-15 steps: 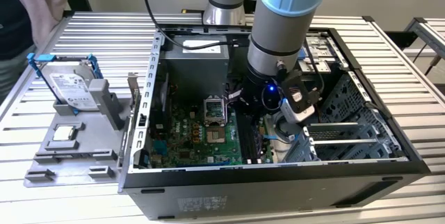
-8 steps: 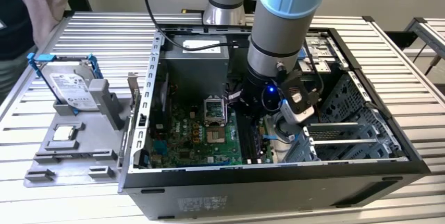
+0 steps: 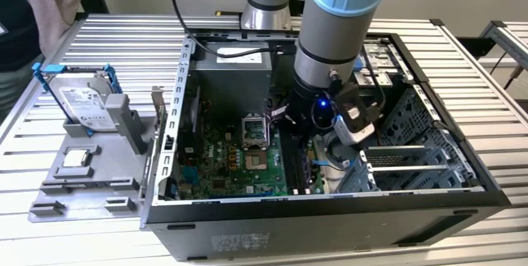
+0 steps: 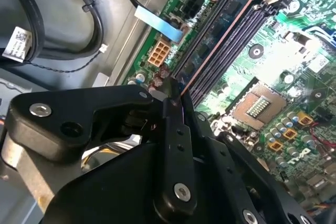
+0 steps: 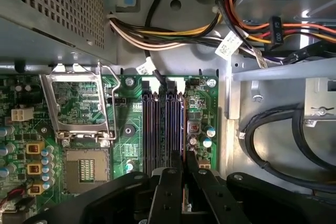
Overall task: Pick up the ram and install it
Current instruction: 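Press down the ram until it locks into place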
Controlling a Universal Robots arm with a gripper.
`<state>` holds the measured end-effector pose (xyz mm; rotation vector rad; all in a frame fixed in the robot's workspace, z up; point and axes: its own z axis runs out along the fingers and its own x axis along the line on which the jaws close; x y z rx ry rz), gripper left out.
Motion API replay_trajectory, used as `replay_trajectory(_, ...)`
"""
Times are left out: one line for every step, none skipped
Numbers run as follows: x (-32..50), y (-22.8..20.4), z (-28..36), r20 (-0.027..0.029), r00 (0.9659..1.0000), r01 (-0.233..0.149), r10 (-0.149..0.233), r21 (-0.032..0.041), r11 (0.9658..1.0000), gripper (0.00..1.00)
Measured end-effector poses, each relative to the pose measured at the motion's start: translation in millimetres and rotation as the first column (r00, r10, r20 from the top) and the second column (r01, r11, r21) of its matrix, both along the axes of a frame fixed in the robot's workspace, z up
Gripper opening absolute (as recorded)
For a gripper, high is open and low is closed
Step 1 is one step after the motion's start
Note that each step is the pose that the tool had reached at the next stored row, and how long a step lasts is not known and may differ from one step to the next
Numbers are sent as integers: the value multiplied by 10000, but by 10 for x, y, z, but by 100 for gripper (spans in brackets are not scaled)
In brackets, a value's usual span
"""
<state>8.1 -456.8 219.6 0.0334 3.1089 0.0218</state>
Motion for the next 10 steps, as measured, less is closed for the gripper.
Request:
replay_trajectory(0, 0, 11, -3, 10000, 1, -1, -12, 10000, 0)
replay_trajectory(1, 2, 13, -2, 10000, -1, 1, -24, 10000, 0)
replay_trajectory(1, 2, 13, -2, 10000, -2, 2, -29, 10000, 0)
replay_trajectory(1, 1, 14, -1, 10000, -1, 1, -31, 10000, 0)
replay_trajectory(0, 2, 13, -1, 10000, 0, 0, -31, 10000, 0)
replay_trajectory(0, 2, 14, -2, 10000, 0, 0, -33, 10000, 0)
replay_trajectory(0, 1, 15, -3, 10000, 0, 0, -34, 10000, 0)
replay_trajectory(0, 2, 15, -2, 10000, 2, -2, -34, 10000, 0)
replay_trajectory(0, 1, 13, -3, 10000, 3, -3, -36, 10000, 0)
replay_trajectory(0, 2, 8, -2, 10000, 4, -4, -33, 10000, 0)
